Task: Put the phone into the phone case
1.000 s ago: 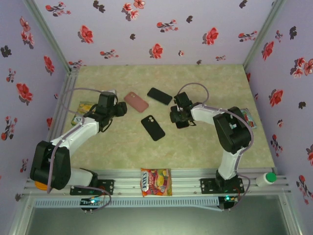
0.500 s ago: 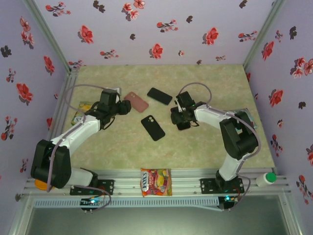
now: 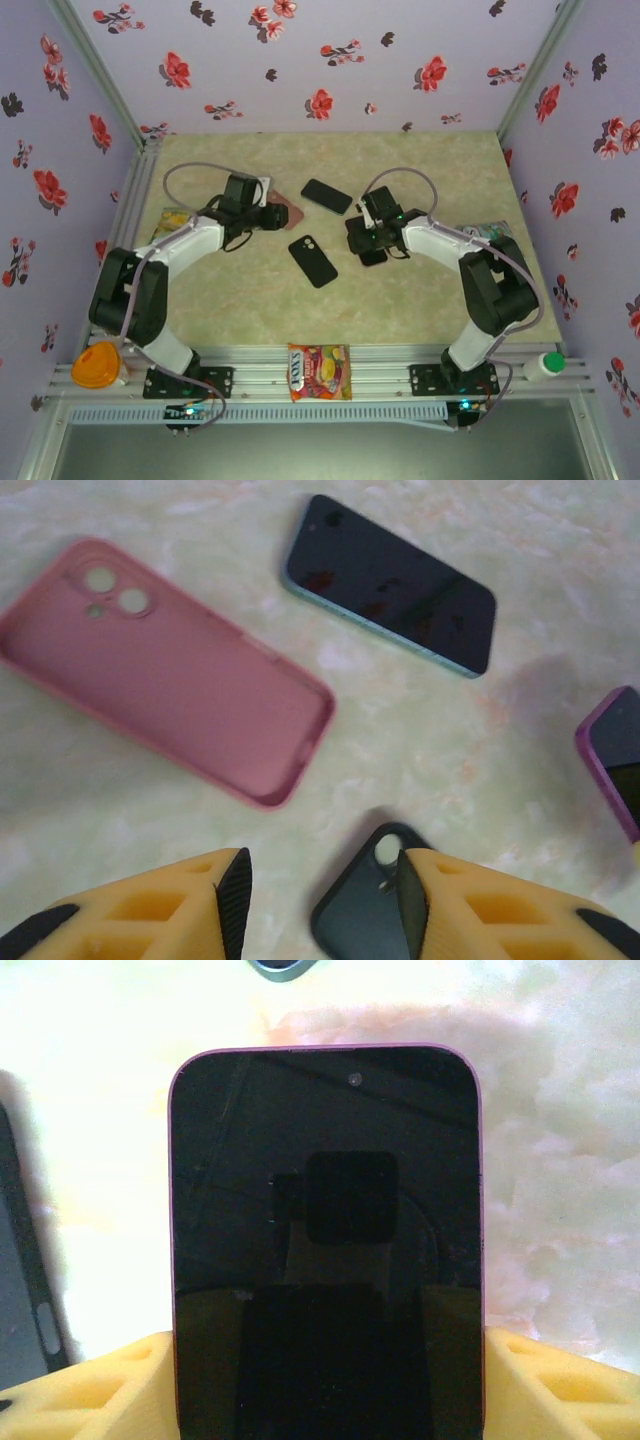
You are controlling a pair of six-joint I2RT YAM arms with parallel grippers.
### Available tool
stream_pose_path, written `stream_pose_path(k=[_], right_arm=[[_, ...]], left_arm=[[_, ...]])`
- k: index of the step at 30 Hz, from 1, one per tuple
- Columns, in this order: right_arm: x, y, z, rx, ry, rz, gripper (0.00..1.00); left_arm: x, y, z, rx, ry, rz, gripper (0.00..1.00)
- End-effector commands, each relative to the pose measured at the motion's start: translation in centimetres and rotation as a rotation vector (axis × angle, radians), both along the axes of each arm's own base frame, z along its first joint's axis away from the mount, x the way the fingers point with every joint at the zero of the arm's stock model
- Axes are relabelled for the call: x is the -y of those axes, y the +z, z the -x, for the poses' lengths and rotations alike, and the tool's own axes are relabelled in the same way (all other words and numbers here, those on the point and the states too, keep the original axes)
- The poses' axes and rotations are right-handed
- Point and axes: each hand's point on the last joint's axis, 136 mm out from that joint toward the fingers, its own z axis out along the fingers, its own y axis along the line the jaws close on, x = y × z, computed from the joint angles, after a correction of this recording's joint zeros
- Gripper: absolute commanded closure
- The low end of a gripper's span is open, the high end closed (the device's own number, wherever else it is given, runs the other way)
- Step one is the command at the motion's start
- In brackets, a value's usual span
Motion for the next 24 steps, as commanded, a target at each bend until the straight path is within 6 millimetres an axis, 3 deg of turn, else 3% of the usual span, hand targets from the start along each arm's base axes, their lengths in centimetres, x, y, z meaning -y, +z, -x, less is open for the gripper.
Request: stream_pose_path(k=[1, 15, 24], right_arm=[[-0.7, 1.6, 0.8, 0.031, 0.037, -0.017, 0.38], [-2.7, 2.6, 3.6, 0.057, 0.120, 0.010, 0.41], [-3.6, 2.8, 4.8, 0.054, 0.164, 0.017, 0.41]], left_arm=[[2.9, 1.1, -0.2, -0.007, -0.122, 0.075, 0.55], [9.1, -0.3, -0.6, -0.194, -0.378, 0.277, 0.46], [11.8, -0.9, 1.1, -0.352, -0.569, 0.378, 0.46]])
